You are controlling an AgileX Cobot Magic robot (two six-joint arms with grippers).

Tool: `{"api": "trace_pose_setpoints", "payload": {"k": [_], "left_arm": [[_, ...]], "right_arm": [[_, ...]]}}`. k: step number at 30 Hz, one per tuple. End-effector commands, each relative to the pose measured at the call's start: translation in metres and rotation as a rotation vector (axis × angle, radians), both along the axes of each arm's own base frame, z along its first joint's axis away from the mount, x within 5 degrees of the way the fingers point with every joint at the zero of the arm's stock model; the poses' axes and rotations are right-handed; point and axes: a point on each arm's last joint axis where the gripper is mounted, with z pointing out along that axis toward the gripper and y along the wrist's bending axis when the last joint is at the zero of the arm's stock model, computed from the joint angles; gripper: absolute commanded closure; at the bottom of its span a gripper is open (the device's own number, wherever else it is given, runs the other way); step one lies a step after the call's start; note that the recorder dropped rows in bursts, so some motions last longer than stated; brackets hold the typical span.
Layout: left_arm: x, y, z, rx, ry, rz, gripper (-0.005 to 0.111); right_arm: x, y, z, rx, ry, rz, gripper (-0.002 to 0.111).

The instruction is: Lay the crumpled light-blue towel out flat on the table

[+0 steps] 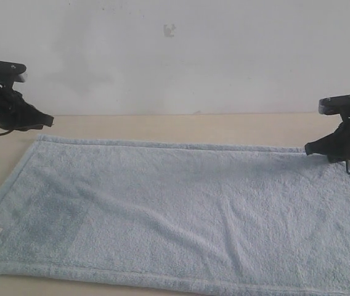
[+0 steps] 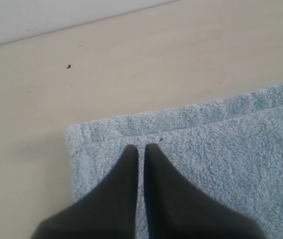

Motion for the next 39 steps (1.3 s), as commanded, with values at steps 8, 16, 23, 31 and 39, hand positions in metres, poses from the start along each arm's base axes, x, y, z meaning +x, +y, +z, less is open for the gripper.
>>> {"api": "trace_pose_setpoints", "payload": {"k": [8,16,23,31,39], "left_arm": [[-0.004,-0.006,0.015,-0.03,0.001,-0.024,0.103],[-0.026,-0.008,0.095,-0.032,-0.154,-0.02,0.103],[-0.075,-0.018,0.143,-0.122,-0.246,-0.012,0.103],[-0.16,-0.035,0.197,-0.211,-0.388,-0.068,0.103],[-0.236,-0.046,0.208,-0.261,-0.444,-0.067,0.103]], "right_arm": [[0.02,-0.02,0.029,-0.065,-0.092,-0.058,0.106],[-0.002,0.013,0.107,-0.035,-0.29,-0.016,0.106],[-0.055,0.054,0.14,0.003,-0.395,0.056,0.106],[-0.138,0.103,0.187,0.066,-0.51,0.18,0.106],[-0.213,0.111,0.212,0.215,-0.543,0.144,0.106]]}}
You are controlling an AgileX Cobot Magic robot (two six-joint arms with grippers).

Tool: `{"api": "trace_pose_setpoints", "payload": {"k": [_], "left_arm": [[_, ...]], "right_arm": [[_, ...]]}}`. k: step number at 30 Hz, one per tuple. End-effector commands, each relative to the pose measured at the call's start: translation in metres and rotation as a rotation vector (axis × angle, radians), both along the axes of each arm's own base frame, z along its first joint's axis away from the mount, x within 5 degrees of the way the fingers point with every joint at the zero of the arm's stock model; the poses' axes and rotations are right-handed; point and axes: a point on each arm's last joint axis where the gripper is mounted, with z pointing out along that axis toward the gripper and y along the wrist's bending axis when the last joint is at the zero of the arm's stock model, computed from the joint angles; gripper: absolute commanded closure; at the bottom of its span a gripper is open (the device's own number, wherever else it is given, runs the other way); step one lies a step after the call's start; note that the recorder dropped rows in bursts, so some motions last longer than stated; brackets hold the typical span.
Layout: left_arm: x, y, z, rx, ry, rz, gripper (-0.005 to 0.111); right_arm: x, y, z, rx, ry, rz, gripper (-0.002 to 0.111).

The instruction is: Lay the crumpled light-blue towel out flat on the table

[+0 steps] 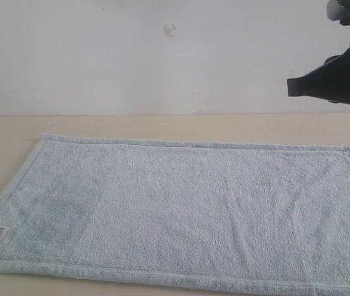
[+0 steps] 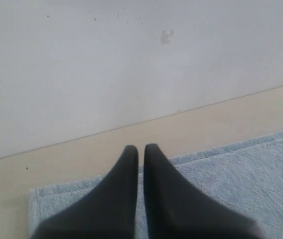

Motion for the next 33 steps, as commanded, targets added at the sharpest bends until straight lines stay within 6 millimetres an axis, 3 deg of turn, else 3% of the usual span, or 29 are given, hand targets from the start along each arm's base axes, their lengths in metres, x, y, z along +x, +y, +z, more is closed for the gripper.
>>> {"api": "trace_pose_setpoints", "payload": {"k": [1,7,13,19,28,30,33], "left_arm": [[-0.036,-0.005,-0.001,-0.035,-0.016,0.001,0.103],[-0.071,-0.01,0.003,-0.065,-0.077,-0.002,0.103],[-0.09,-0.012,0.016,-0.059,-0.151,0.002,0.103],[-0.094,-0.012,0.019,-0.058,-0.164,-0.003,0.103],[-0.094,-0.012,0.019,-0.057,-0.168,0.003,0.103],[-0.094,-0.012,0.019,-0.057,-0.168,0.003,0.103],[-0.094,-0.012,0.019,-0.057,-0.168,0.003,0.103]], "right_arm": [[-0.039,-0.004,0.013,0.129,0.02,-0.043,0.106],[-0.078,-0.012,0.032,0.215,0.074,-0.084,0.106],[-0.099,-0.017,0.05,0.24,-0.007,-0.074,0.106],[-0.109,-0.019,0.058,0.25,-0.05,-0.068,0.106],[-0.109,-0.02,0.058,0.218,-0.059,-0.064,0.106],[-0.108,-0.018,0.048,0.221,-0.057,-0.058,0.106],[-0.123,-0.011,0.039,0.159,-0.15,0.05,0.106]]}}
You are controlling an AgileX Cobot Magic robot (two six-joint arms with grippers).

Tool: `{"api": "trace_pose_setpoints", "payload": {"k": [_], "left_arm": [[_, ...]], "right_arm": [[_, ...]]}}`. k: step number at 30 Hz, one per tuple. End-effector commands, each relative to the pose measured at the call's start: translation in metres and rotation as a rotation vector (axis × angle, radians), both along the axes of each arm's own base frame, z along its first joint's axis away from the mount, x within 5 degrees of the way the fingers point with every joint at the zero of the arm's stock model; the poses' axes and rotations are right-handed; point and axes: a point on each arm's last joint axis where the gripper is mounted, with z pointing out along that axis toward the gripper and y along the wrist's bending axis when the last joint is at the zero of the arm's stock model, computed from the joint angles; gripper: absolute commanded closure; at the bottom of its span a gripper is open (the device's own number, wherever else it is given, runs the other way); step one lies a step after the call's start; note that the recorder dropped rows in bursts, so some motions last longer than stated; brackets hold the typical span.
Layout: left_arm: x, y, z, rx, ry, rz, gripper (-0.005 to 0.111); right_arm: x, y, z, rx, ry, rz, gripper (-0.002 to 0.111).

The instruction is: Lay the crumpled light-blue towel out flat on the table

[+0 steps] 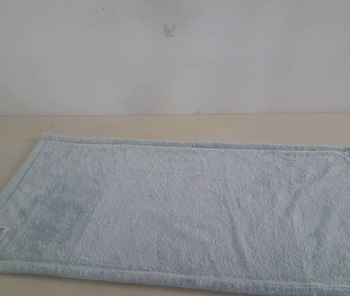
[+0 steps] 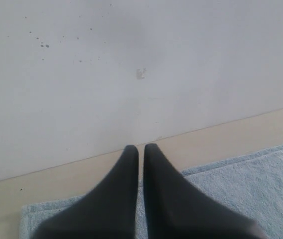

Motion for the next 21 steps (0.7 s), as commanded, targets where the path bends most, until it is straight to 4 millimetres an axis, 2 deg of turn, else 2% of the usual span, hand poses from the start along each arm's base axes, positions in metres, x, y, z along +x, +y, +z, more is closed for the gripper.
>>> {"api": "trace_pose_setpoints", "payload": {"k": [1,3,7,11,17,19,21], "left_arm": [[-0.001,0.0,0.0,-0.018,-0.001,0.003,0.103],[-0.001,0.0,0.0,-0.018,-0.001,0.003,0.103],[-0.001,0.0,0.0,-0.018,-0.003,0.005,0.103],[-0.001,0.0,0.0,-0.018,-0.003,0.005,0.103],[-0.001,0.0,0.0,-0.018,-0.003,0.005,0.103],[-0.001,0.0,0.0,-0.018,-0.003,0.005,0.103],[-0.001,0.0,0.0,-0.018,-0.003,0.005,0.103]], "right_arm": [[-0.022,0.01,-0.018,-0.11,-0.156,0.132,0.106],[-0.036,0.01,-0.029,-0.174,-0.254,0.183,0.106],[-0.069,-0.007,-0.067,-0.205,-0.373,0.143,0.106],[-0.094,-0.023,-0.104,-0.22,-0.372,0.057,0.106],[-0.113,-0.034,-0.15,-0.108,-0.348,-0.078,0.106],[-0.117,-0.036,-0.149,-0.082,-0.382,-0.108,0.106],[-0.117,-0.037,-0.154,-0.092,-0.328,-0.112,0.106]]}}
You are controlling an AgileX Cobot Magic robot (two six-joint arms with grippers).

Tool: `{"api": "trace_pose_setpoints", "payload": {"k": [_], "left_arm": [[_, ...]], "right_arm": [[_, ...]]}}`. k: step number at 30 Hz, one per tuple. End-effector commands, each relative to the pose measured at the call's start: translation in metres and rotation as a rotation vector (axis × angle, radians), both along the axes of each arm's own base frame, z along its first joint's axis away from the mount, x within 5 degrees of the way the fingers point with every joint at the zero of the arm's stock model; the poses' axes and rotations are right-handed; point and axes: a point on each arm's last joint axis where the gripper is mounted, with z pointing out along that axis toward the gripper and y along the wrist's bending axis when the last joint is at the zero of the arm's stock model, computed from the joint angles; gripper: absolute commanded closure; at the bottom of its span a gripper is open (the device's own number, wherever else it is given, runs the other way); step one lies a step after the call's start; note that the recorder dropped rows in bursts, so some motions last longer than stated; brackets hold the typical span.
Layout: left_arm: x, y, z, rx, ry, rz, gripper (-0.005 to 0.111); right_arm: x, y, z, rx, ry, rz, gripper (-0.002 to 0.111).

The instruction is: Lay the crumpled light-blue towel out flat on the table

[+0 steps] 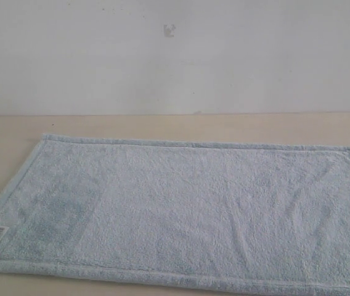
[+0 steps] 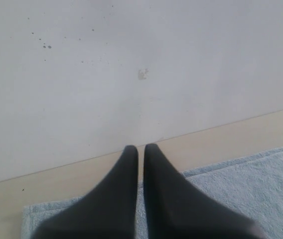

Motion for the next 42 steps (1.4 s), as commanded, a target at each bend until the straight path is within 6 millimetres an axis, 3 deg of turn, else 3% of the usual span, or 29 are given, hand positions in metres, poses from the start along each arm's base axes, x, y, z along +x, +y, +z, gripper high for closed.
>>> {"api": "trace_pose_setpoints", "payload": {"k": [1,20,24,28,32,38,42], "left_arm": [[-0.001,0.0,0.0,-0.018,0.0,0.0,0.103],[-0.001,0.0,0.0,-0.018,0.0,0.0,0.103],[-0.025,0.004,0.005,-0.016,-0.101,0.083,0.103],[-0.055,0.001,-0.002,-0.013,-0.161,0.094,0.103],[-0.087,-0.002,-0.023,0.038,-0.208,0.097,0.103],[-0.115,0.012,-0.089,0.52,-0.196,0.216,0.103],[-0.128,0.015,-0.125,0.266,-0.112,0.303,0.103]], "right_arm": [[-0.002,-0.002,-0.006,0.029,0.037,-0.027,0.106],[-0.002,-0.001,-0.007,0.073,0.044,-0.026,0.106],[-0.002,-0.001,-0.007,0.073,0.044,-0.026,0.106],[-0.002,-0.001,-0.007,0.073,0.044,-0.022,0.106],[-0.002,-0.001,-0.007,0.073,0.044,-0.022,0.106],[-0.002,-0.001,-0.007,0.073,0.044,-0.022,0.106],[-0.002,-0.001,-0.007,0.073,0.044,-0.022,0.106]]}}
